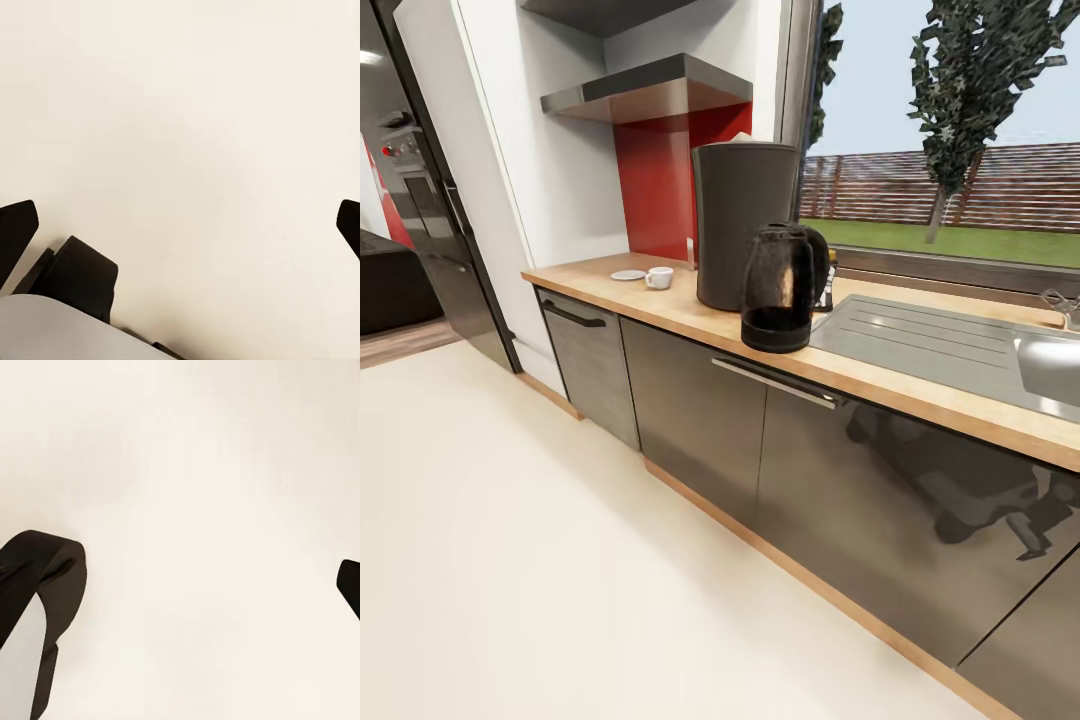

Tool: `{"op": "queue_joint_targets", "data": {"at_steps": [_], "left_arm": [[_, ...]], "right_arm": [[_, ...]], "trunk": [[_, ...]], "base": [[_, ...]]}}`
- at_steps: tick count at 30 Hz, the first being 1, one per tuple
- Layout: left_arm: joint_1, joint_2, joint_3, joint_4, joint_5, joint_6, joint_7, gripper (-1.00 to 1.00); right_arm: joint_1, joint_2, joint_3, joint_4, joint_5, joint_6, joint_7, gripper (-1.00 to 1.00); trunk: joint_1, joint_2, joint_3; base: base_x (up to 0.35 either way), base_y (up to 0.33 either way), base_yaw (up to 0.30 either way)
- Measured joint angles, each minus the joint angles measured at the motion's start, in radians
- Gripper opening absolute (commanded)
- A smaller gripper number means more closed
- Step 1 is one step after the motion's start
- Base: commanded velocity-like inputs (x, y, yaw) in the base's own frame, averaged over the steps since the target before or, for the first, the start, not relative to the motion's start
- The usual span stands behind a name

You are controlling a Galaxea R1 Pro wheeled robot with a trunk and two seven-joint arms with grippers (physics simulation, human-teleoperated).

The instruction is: Set up a coffee station on the kitchen countertop: keep the coffee maker on the countertop, move the bottle of coffee from the kitchen shelf to the counter next to the coffee maker, place a paper coffee filter on top of the coffee maker, put the saucer next to the coffee maker with the coffee cup on the saucer, and place the electric kettle next to the coffee maker.

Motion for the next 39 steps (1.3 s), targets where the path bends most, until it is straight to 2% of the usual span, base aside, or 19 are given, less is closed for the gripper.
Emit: {"op": "queue_joint_targets", "data": {"at_steps": [10,24,35,39], "left_arm": [[0.000,0.000,0.000,0.001,0.000,0.001,0.000,1.00],[0.000,0.000,0.000,0.001,0.000,0.001,0.000,1.00],[0.000,0.001,0.000,0.002,0.000,0.003,0.000,1.00],[0.000,0.001,0.000,0.003,0.000,0.002,0.000,1.00]], "right_arm": [[0.000,0.000,0.000,0.000,0.000,0.000,0.000,1.00],[0.000,0.000,0.000,0.000,0.000,0.000,-0.002,1.00],[0.000,0.009,0.003,0.005,0.003,-0.002,-0.007,1.00],[0.000,0.024,0.003,0.006,0.003,-0.002,-0.024,1.00]], "trunk": [[0.000,0.000,0.000],[0.000,0.000,0.000],[0.000,0.000,0.000],[0.000,0.000,0.000]], "base": [[0.027,0.028,0.000],[0.206,0.200,-0.004],[0.062,0.055,-0.237],[0.157,0.164,-0.112]]}}
